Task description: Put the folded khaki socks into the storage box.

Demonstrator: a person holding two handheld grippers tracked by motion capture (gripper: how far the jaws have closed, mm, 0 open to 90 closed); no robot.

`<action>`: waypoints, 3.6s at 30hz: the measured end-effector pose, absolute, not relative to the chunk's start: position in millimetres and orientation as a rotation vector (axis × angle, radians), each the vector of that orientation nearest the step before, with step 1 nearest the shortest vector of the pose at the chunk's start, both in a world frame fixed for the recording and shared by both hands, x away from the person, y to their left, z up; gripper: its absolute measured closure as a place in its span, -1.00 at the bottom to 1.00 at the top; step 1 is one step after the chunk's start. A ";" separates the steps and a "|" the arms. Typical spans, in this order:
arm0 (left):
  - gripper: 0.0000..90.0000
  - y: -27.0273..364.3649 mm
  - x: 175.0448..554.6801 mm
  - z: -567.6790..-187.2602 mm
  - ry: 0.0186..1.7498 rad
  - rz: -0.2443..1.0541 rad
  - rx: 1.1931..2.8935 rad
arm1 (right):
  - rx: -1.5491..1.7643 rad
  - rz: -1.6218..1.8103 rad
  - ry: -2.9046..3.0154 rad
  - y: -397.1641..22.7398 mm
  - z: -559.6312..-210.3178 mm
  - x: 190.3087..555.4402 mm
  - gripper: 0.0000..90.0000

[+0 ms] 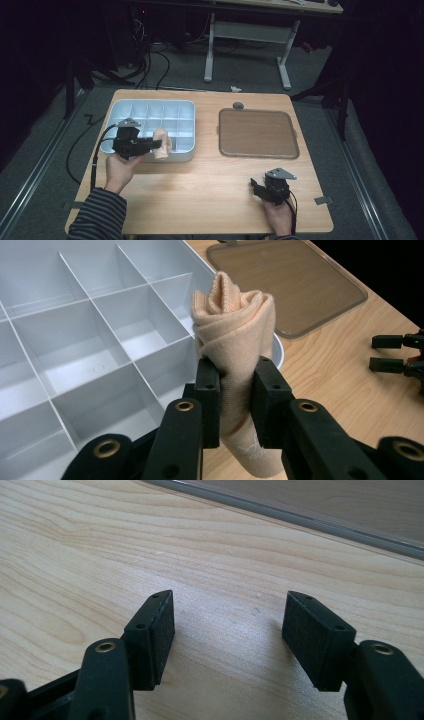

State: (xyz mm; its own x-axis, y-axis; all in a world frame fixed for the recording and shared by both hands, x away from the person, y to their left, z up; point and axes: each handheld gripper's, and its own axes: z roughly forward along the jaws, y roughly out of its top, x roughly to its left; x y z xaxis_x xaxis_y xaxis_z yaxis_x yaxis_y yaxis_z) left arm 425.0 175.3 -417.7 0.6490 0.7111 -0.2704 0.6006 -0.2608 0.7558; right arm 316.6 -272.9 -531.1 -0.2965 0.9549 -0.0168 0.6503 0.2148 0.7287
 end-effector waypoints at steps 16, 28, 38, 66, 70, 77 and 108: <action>0.69 188.6 447.3 -423.0 1.074 0.149 1.959 | 1.480 0.861 2.027 -272.9 -531.1 316.6 -0.15; 0.69 194.5 455.1 -429.2 1.099 0.163 1.963 | 1.478 0.860 2.027 -272.8 -531.1 316.6 -0.15; 0.69 198.6 462.1 -435.4 1.138 0.154 1.952 | 1.478 0.860 2.028 -272.8 -531.1 316.5 -0.15; 0.69 205.8 473.2 -452.5 1.210 0.127 2.020 | 1.478 0.860 2.027 -272.7 -531.1 316.4 -0.16; 0.69 205.3 476.6 -457.6 1.228 0.100 2.050 | 1.478 0.860 2.027 -272.7 -531.1 316.4 -0.16; 0.70 204.6 480.9 -462.1 1.251 0.064 2.069 | 1.475 0.860 2.028 -272.8 -531.1 316.5 -0.15; 0.69 183.8 486.8 -474.9 1.265 0.143 2.282 | 1.472 0.861 2.029 -272.6 -531.2 316.4 -0.16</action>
State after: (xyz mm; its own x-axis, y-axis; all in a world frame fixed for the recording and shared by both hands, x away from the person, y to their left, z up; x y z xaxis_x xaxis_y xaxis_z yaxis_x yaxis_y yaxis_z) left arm 486.8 183.8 -474.9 0.5578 0.8154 -0.1548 0.7601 -0.4270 0.4898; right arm 316.4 -272.6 -531.2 -0.3014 0.9533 -0.0211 0.6472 0.2208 0.7296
